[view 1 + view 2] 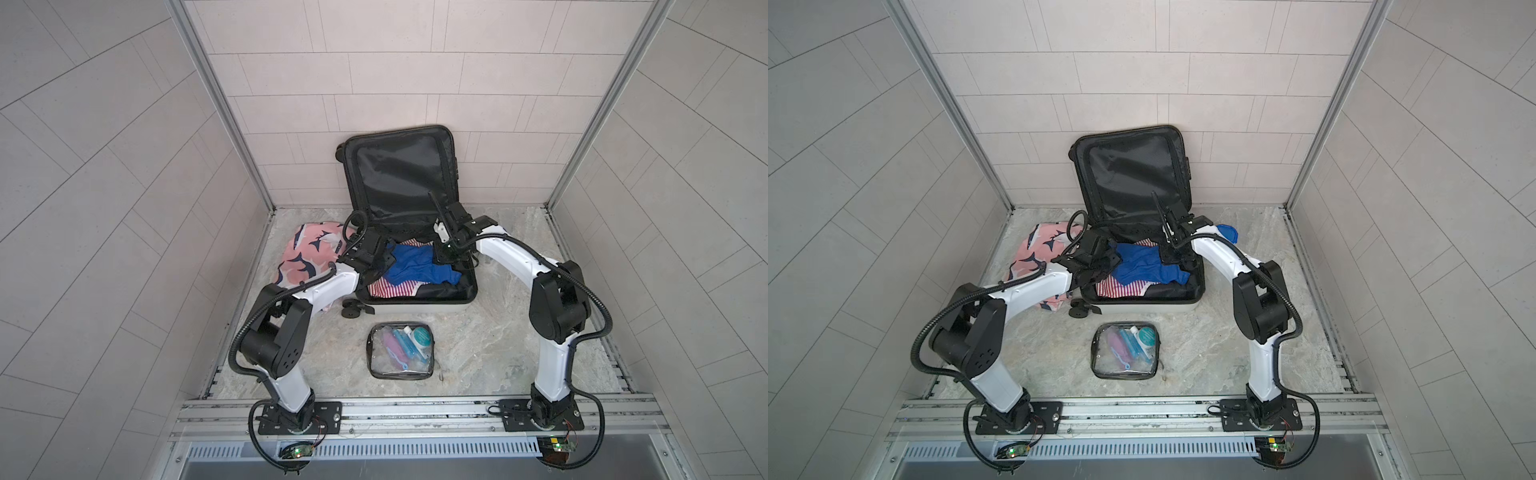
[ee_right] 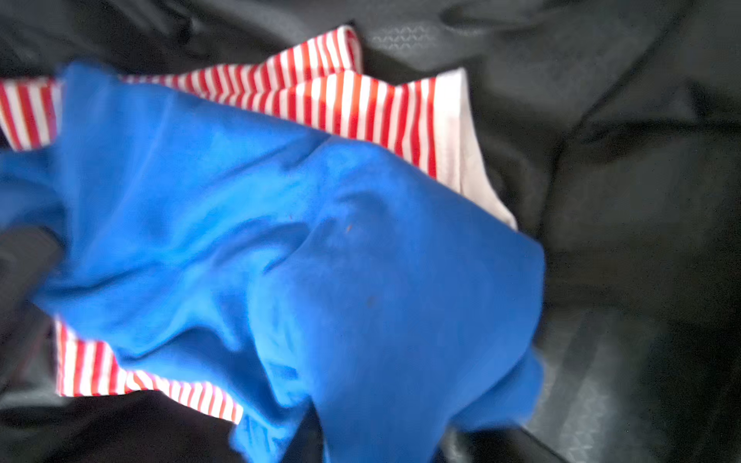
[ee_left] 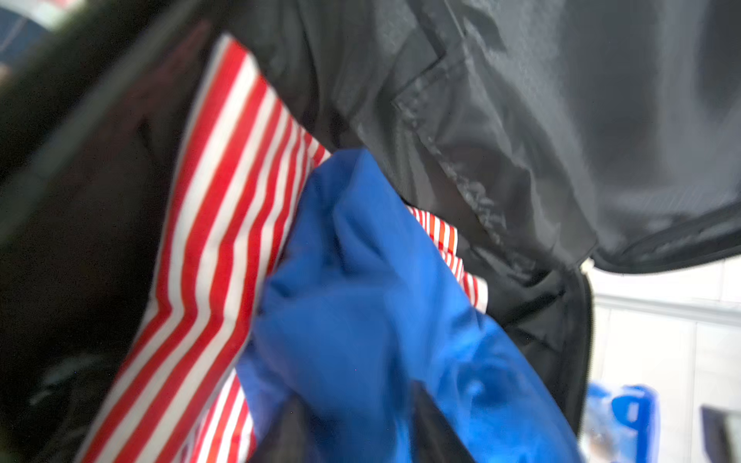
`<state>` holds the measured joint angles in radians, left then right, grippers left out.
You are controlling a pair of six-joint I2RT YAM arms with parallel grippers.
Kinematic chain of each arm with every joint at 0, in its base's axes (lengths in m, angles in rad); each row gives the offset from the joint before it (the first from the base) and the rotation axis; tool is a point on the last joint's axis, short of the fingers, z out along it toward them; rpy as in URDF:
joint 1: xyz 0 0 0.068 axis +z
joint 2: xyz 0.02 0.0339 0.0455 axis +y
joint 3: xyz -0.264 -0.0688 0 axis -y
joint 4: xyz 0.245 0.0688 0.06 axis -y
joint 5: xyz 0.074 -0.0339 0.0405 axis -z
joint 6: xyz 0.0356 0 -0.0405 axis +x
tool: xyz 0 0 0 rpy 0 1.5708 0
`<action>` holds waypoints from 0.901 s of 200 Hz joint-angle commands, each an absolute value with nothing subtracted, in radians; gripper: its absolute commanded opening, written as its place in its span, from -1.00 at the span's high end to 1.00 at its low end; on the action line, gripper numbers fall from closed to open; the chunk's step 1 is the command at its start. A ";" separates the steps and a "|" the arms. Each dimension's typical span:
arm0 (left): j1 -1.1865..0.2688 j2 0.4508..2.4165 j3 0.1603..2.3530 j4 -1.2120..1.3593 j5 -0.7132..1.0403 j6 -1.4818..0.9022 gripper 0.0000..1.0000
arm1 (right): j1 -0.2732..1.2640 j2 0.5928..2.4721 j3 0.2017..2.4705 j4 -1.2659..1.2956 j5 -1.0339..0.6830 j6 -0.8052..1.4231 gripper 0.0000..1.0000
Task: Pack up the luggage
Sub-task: 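Lower the blue towel onto the striped cloth in the suitcase with both grippers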
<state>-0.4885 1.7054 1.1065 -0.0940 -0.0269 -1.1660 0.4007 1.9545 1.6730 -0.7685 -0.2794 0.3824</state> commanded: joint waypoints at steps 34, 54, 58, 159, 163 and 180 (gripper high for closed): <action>-0.477 1.652 1.179 -0.177 -0.078 -1.103 -0.40 | 0.391 1.867 1.669 -0.773 -0.225 0.391 -0.41; -0.477 1.634 1.224 -0.208 -0.082 -1.071 -0.40 | 0.392 1.805 1.667 -0.788 -0.188 0.407 -0.45; -0.477 1.630 1.234 -0.214 -0.084 -1.064 -0.40 | 0.392 1.792 1.667 -0.789 -0.183 0.409 -0.46; -0.476 1.757 1.361 -0.229 0.121 -0.908 -0.24 | 0.467 1.830 1.643 -0.717 -0.146 0.479 -0.07; -0.475 1.766 1.362 -0.231 0.128 -0.903 -0.24 | 0.468 1.835 1.637 -0.712 -0.142 0.482 -0.06; -0.468 1.799 1.362 -0.252 0.147 -0.889 -0.24 | 0.468 1.864 1.609 -0.688 -0.125 0.494 0.00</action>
